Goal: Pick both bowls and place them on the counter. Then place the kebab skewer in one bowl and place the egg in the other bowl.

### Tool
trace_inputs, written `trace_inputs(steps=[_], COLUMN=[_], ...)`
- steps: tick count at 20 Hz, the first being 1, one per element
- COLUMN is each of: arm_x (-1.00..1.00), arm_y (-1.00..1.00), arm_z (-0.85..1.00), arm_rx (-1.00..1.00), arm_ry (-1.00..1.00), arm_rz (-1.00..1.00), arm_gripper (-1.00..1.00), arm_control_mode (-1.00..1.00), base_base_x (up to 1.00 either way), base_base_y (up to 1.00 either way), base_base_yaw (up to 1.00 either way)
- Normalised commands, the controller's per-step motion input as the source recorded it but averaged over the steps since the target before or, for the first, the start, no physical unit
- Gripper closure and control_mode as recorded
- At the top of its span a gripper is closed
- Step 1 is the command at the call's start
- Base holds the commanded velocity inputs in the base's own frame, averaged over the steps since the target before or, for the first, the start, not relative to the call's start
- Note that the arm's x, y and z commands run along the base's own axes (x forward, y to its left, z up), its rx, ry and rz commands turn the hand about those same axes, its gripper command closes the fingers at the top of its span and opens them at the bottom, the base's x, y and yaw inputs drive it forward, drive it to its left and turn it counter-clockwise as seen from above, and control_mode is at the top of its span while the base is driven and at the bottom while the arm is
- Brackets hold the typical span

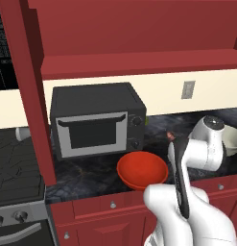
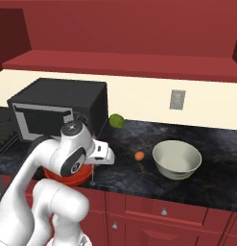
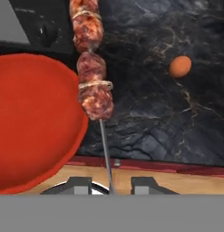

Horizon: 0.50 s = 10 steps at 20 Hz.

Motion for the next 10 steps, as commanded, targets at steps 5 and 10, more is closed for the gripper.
trace_inputs(steps=[5, 10], arm_x=[-0.21, -0.02], arm_y=[0.31, 0.45], arm_z=[0.12, -0.1], arm_rx=[-0.07, -0.11], arm_ry=[0.08, 0.13], arm_rz=[0.26, 0.27], arm_gripper=[1.0, 1.0], arm_control_mode=[-1.0, -1.0], base_base_x=[0.0, 0.0], base_base_y=[0.0, 0.0], base_base_yaw=[0.0, 0.0])
